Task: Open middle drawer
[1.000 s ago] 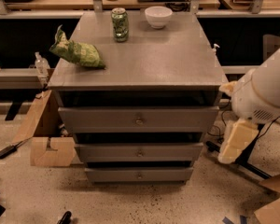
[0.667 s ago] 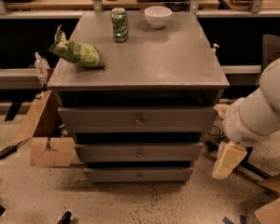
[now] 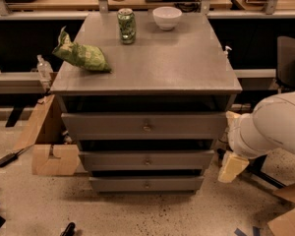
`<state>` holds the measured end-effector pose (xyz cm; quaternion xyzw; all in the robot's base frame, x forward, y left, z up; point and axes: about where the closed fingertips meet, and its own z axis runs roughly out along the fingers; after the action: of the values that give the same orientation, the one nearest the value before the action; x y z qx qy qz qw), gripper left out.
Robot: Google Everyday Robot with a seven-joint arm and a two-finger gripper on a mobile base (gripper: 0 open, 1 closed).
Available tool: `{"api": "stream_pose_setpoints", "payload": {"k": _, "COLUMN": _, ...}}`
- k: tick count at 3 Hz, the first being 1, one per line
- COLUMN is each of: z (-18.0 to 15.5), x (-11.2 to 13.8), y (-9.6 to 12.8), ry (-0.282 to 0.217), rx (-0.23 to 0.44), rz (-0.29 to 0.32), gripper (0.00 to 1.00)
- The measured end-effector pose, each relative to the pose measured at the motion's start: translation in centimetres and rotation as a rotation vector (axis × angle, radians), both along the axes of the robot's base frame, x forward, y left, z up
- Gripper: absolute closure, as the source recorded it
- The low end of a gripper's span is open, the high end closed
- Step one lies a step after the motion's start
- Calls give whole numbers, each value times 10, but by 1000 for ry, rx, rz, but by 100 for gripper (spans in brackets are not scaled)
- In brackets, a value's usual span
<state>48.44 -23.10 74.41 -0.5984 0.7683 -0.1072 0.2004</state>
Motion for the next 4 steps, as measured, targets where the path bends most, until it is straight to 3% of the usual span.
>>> {"api": "stream_pose_setpoints", "payload": {"k": 1, "z": -7, "x": -1, "y": 4, "ry": 12, "rx": 3, "rz": 19, "gripper": 0}}
{"api": "stream_pose_setpoints", "payload": {"k": 3, "z": -111, "x": -3, "y": 40, "ry": 92, "rx": 30, "rz": 108, "gripper": 0}}
{"api": "stream_pose_setpoints", "payload": {"k": 4, "z": -157, "x": 4, "y": 50, "ry": 85, "rx": 9, "rz": 145, "gripper": 0}}
